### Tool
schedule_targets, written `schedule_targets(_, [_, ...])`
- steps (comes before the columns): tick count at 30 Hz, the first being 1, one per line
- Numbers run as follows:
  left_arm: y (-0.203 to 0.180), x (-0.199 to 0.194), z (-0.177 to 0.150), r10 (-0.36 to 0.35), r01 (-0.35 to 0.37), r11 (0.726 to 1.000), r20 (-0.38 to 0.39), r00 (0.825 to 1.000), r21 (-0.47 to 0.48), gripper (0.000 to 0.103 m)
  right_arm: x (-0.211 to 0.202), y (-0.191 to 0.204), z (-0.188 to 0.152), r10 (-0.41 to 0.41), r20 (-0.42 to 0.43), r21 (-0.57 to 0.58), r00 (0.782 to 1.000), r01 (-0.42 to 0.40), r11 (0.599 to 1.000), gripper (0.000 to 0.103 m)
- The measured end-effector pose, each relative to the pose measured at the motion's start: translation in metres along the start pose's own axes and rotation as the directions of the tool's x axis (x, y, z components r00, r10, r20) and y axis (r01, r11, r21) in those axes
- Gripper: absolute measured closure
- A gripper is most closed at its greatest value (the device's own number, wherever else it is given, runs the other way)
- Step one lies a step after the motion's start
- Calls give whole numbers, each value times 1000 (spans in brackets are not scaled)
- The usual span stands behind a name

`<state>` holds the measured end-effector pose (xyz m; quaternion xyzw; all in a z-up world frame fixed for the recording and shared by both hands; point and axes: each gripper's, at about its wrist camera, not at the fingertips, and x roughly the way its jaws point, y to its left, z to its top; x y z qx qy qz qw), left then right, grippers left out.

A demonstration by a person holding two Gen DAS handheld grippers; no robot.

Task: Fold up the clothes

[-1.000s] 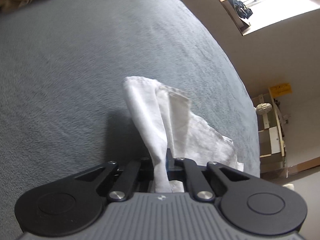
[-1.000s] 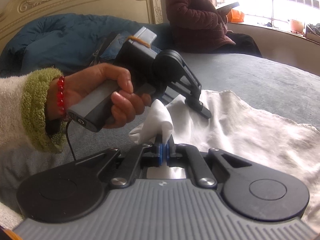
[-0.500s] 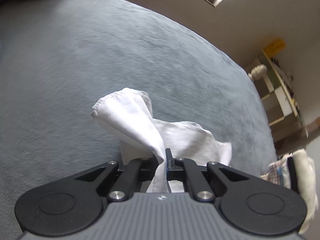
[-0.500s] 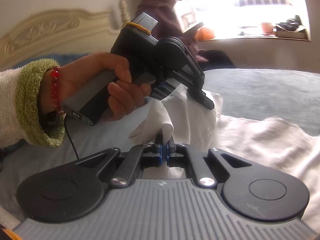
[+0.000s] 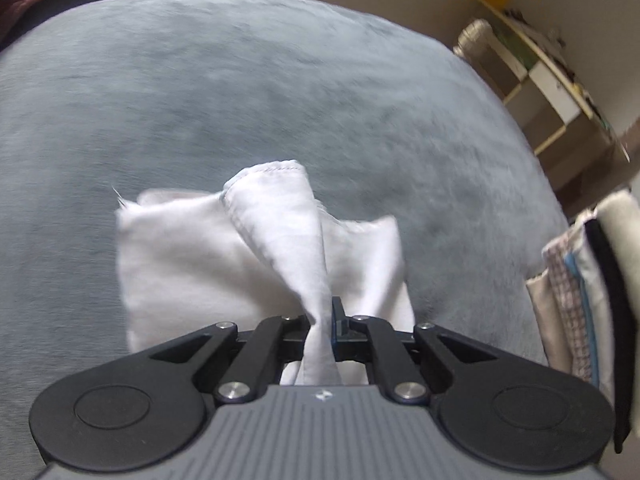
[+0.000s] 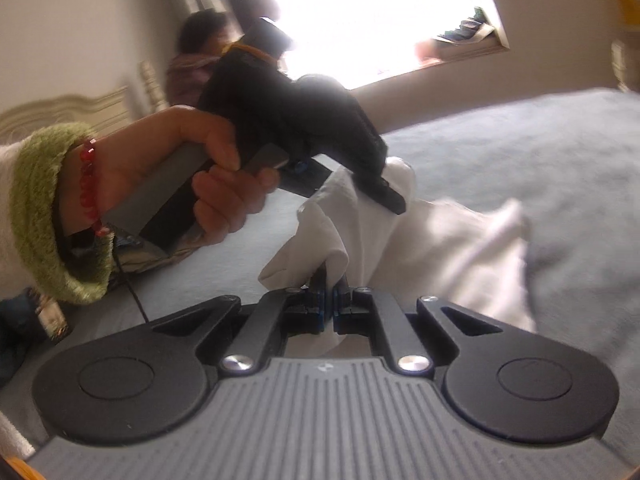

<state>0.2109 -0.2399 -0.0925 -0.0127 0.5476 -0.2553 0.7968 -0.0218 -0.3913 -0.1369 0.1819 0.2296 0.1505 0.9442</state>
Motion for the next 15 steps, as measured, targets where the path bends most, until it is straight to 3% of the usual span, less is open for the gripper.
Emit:
schedule_targets(2, [-7,14,-2,-18,18,999,-17,1000,27,96,-3,-15,-6,-34,-2,44,999,34,998,101])
schedule_targets(3, [-10,20,-4,-47,48,998,-29,998,32,90,-3,-22,-10,-49,-5,70,999,49,996,101])
schedule_targets(7, [-5,25,-9,-164,163,986,-33,986,-30,51,3,-48,-24,-73,-35,233,997,79,969,101])
schedule_targets(12, [17,-11,-15,-283,286,957,63,957,-54,46,14,-78,-43,-45,-47,450,998,62,891,101])
schedule_targets(15, [37,-49,-34,-320,321,947,121,940,10,39,15,-86,-46,-11,-42,522,999,31,852,98])
